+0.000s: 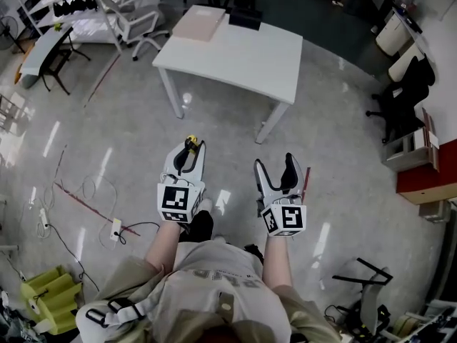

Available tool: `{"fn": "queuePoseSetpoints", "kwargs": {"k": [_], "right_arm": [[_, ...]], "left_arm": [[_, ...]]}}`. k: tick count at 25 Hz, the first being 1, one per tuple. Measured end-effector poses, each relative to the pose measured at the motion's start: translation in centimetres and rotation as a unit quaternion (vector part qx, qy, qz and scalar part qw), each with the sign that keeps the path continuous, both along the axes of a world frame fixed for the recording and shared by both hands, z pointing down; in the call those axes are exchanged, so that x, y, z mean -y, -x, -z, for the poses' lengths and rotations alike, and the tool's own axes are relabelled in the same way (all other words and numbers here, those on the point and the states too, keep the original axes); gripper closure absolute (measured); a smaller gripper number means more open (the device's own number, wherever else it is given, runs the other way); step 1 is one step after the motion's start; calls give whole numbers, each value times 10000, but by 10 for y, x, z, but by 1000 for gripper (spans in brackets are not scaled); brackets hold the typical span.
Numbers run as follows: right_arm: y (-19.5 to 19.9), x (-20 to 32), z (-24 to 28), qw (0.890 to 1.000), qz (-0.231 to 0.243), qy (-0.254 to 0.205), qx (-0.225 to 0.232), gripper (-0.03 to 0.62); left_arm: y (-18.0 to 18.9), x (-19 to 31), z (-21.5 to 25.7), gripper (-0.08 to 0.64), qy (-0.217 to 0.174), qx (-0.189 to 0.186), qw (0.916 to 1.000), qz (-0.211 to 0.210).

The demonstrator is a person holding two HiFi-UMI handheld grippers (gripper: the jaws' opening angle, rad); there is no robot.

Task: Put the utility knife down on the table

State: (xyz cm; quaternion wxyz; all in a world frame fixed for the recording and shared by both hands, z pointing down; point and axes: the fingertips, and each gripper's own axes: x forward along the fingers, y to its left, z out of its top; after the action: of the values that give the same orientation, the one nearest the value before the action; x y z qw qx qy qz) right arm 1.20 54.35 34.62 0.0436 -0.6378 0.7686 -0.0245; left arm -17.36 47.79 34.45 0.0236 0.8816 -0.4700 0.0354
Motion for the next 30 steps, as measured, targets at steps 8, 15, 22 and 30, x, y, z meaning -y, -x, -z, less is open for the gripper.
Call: {"fn": "queuePoseSetpoints", "kwargs": {"k": [8, 15, 22, 30], "right_arm": [[-1, 100, 14, 9994, -272, -190, -58, 244], [-11, 162, 7, 9987, -453, -157, 142, 244], [-36, 203, -10, 9984, -529, 119, 135, 244], [-88, 271, -20, 9994, -240, 138, 202, 236]], "left_arm": [[-6, 112, 19, 492, -207, -68, 9994, -283], [-9, 179, 15, 492, -166, -82, 9989, -422], [-28, 224, -4, 492, 96, -110, 9990, -426], [-74, 279, -16, 492, 135, -112, 9997, -165]]}}
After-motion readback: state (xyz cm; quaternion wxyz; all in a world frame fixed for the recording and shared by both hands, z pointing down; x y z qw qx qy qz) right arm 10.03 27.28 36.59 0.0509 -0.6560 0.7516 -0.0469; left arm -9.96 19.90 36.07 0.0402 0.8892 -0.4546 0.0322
